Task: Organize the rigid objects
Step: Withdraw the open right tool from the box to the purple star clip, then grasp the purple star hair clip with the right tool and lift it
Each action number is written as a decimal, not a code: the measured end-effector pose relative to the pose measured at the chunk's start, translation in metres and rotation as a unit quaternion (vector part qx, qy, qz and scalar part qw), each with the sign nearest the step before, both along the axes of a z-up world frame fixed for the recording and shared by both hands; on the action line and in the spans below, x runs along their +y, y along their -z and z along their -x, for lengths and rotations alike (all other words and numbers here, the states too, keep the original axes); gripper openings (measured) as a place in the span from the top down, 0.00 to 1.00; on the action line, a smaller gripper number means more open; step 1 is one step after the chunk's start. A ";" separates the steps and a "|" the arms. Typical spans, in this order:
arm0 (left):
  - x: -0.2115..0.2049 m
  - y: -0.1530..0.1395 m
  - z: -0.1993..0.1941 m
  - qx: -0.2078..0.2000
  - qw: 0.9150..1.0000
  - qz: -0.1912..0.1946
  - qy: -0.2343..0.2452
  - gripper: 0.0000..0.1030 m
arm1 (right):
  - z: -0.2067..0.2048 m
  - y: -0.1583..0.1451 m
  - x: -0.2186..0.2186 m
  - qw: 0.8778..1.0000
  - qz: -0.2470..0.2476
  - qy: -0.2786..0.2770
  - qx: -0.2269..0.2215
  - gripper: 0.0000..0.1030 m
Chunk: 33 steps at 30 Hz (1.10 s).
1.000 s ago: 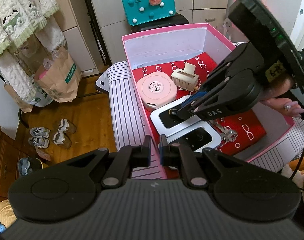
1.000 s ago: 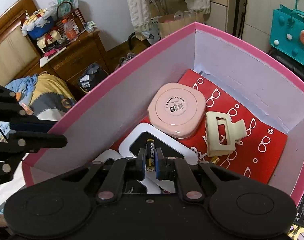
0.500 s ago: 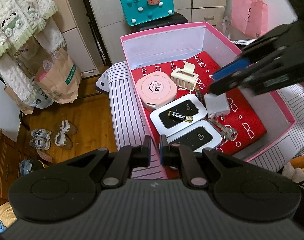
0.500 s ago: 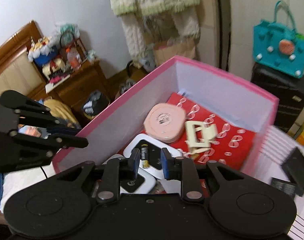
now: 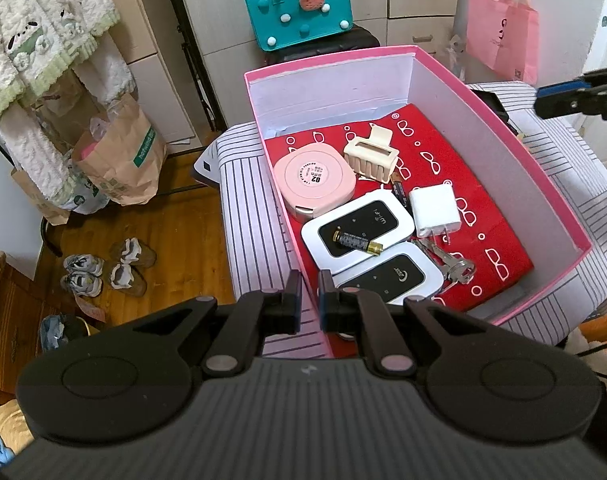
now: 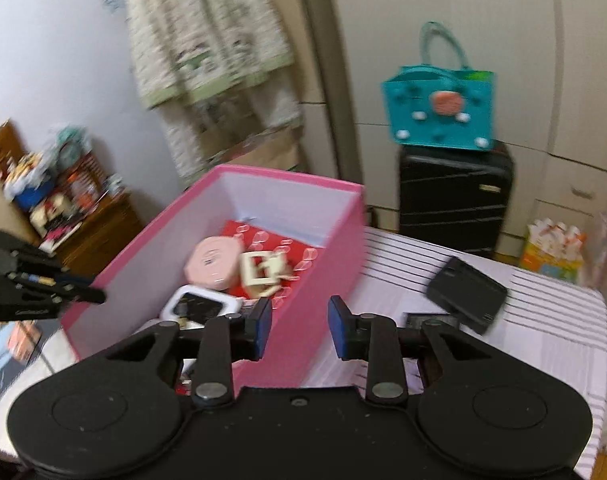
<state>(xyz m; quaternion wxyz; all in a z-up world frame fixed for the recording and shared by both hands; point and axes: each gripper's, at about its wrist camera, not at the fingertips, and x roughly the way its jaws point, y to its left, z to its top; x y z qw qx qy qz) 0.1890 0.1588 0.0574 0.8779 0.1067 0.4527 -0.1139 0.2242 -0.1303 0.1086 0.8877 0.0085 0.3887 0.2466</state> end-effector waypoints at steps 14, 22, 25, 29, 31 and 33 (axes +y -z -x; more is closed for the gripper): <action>0.004 0.000 0.000 -0.001 1.000 0.015 -0.013 0.93 | 0.008 0.064 -0.058 0.995 0.033 0.096 0.005 0.57; 0.004 -0.001 0.000 -0.002 1.000 0.017 -0.018 0.93 | 0.009 0.103 -0.050 0.998 0.013 0.063 0.019 0.56; 0.005 -0.001 0.000 -0.002 1.000 0.016 -0.018 0.93 | 0.008 0.107 -0.038 0.999 0.022 0.043 0.006 0.56; 0.004 -0.001 0.000 -0.002 1.000 0.017 -0.018 0.93 | 0.001 0.112 -0.024 0.998 0.049 0.037 -0.010 0.55; 0.005 -0.001 0.000 -0.002 1.000 0.018 -0.018 0.93 | -0.005 0.116 -0.018 0.997 0.063 0.036 -0.011 0.53; 0.005 -0.002 0.000 -0.002 1.000 0.018 -0.019 0.93 | -0.006 0.118 -0.013 0.996 0.075 0.036 -0.021 0.47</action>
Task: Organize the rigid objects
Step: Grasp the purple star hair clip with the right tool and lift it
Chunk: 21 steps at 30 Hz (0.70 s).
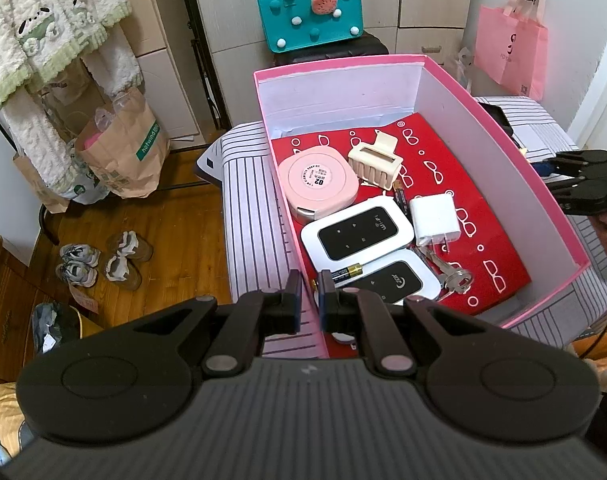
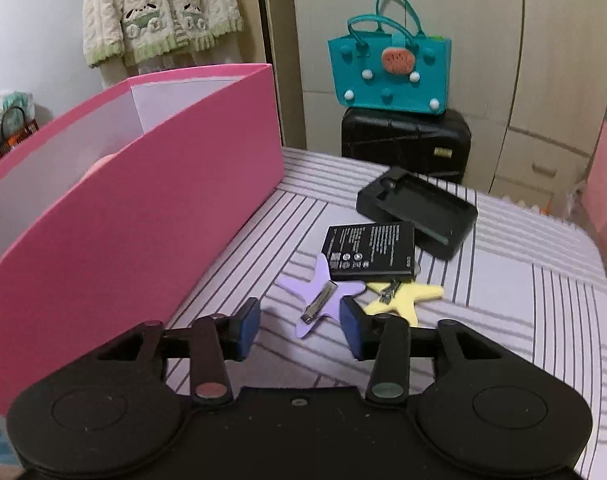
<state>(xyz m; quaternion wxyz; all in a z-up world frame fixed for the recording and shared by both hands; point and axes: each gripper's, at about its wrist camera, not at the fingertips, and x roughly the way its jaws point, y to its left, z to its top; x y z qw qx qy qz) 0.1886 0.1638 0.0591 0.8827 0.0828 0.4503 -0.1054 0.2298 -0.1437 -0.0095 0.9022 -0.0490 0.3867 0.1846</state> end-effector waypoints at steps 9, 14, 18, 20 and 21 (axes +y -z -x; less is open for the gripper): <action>0.000 0.000 0.000 0.000 1.000 0.002 0.000 0.93 | -0.007 0.008 0.005 1.000 0.002 0.022 -0.007 0.40; 0.001 0.000 0.000 -0.001 1.000 0.004 0.000 0.93 | -0.010 0.008 -0.001 0.999 -0.020 0.036 -0.002 0.40; 0.001 0.000 0.000 -0.001 1.000 0.005 0.000 0.93 | -0.007 0.010 0.001 0.999 -0.002 0.037 -0.016 0.48; 0.002 0.000 0.000 -0.001 1.000 0.006 -0.001 0.93 | -0.004 0.009 0.002 0.999 0.005 0.034 -0.018 0.48; 0.002 0.000 0.000 -0.001 1.000 0.006 -0.001 0.93 | -0.003 0.008 0.002 0.999 -0.001 0.034 -0.018 0.48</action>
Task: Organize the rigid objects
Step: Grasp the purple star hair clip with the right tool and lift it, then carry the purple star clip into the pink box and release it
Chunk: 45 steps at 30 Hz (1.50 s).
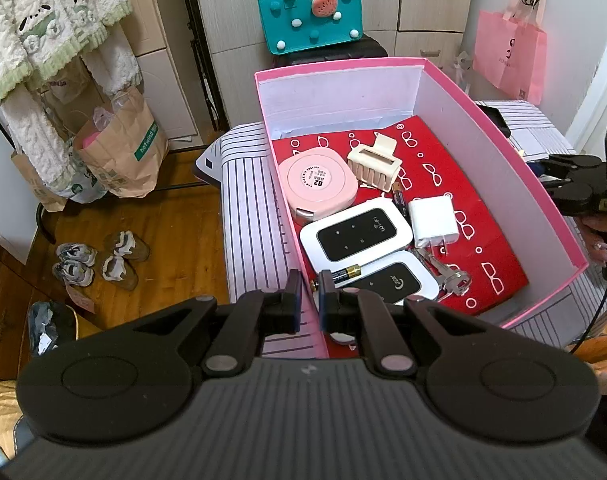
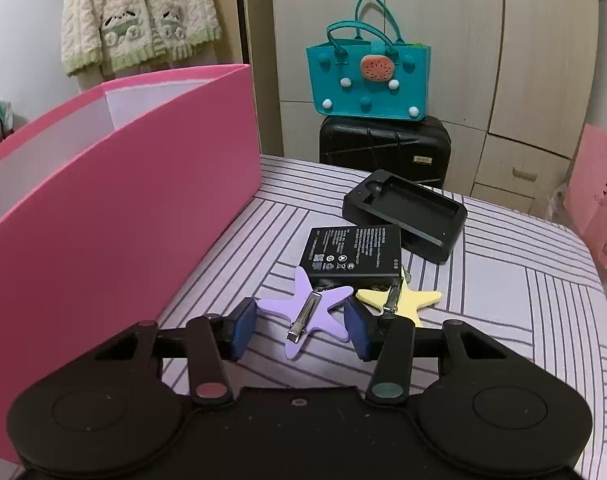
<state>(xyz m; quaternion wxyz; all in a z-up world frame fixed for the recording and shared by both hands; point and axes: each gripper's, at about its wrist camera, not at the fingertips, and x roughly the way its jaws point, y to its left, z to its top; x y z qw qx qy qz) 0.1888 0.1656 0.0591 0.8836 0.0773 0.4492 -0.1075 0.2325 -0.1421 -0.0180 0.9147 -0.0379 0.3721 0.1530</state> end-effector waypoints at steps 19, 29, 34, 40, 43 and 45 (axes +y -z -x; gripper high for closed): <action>0.001 0.002 0.002 -0.009 1.000 0.010 0.000 0.93 | 0.042 -0.062 0.008 0.998 0.016 -0.049 -0.023 0.48; 0.003 0.003 0.003 -0.012 1.000 0.020 -0.002 0.93 | 0.054 -0.124 0.028 0.990 -0.036 -0.127 -0.054 0.48; 0.005 0.002 0.004 -0.013 1.000 0.027 -0.004 0.93 | 0.040 -0.133 0.056 0.982 -0.052 -0.177 -0.037 0.48; 0.005 0.001 0.005 -0.014 0.999 0.030 -0.004 0.93 | 0.004 -0.119 0.102 0.972 -0.035 -0.231 0.014 0.48; 0.003 0.002 0.006 -0.016 0.999 0.029 -0.004 0.93 | -0.015 -0.107 0.127 0.963 -0.026 -0.260 0.066 0.48; 0.001 0.001 0.007 -0.018 0.999 0.027 -0.003 0.93 | -0.028 -0.096 0.141 0.957 -0.026 -0.270 0.101 0.48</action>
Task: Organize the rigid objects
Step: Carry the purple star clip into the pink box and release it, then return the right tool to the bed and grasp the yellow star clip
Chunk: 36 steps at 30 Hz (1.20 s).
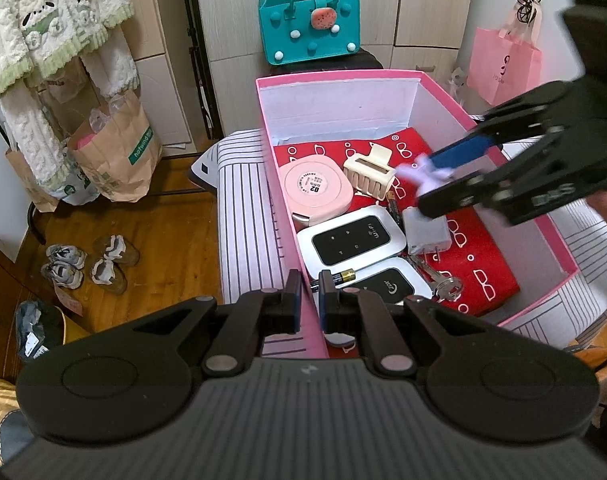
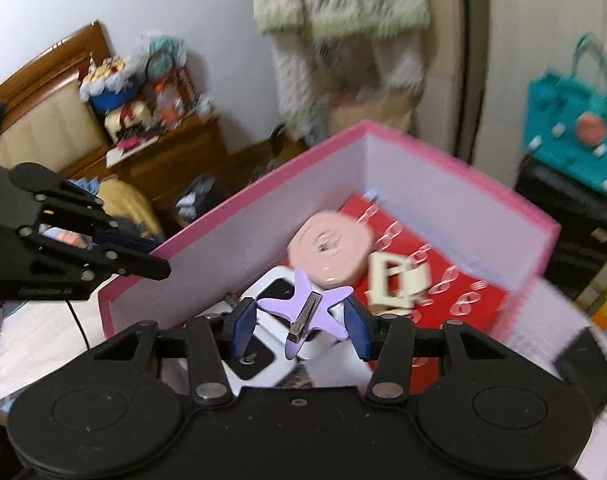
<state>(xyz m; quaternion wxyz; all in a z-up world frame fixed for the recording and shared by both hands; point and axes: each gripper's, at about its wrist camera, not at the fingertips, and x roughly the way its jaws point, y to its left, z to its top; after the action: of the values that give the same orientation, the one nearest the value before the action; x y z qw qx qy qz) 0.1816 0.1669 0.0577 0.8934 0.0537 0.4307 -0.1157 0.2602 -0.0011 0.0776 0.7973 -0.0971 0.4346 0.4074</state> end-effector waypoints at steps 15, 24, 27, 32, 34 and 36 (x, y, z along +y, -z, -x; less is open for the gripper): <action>0.009 0.002 -0.001 0.000 1.000 0.023 -0.013 0.93 | -0.020 0.019 0.011 1.000 0.007 0.017 0.013 0.41; 0.011 0.002 0.002 -0.003 0.999 0.028 -0.016 0.93 | 0.015 -0.022 -0.074 0.989 -0.054 0.102 -0.095 0.22; 0.011 0.003 0.002 -0.005 0.999 0.027 -0.018 0.93 | 0.026 -0.020 -0.106 0.983 -0.052 0.137 -0.110 0.21; 0.011 0.002 0.000 0.001 0.999 0.028 -0.018 0.93 | 0.039 0.003 -0.156 0.972 -0.053 0.202 -0.105 0.21; 0.009 0.002 0.000 0.000 1.000 0.021 -0.017 0.93 | 0.041 0.018 -0.173 0.968 -0.055 0.226 -0.093 0.22; 0.007 0.002 0.000 0.000 1.000 0.016 -0.018 0.93 | 0.043 0.034 -0.188 0.963 -0.053 0.247 -0.092 0.25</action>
<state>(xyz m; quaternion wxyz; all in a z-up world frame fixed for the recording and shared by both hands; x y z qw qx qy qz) 0.1815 0.1743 0.0554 0.8962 0.0316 0.4294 -0.1070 0.2171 -0.1887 0.0437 0.9136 0.0182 0.3477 0.2098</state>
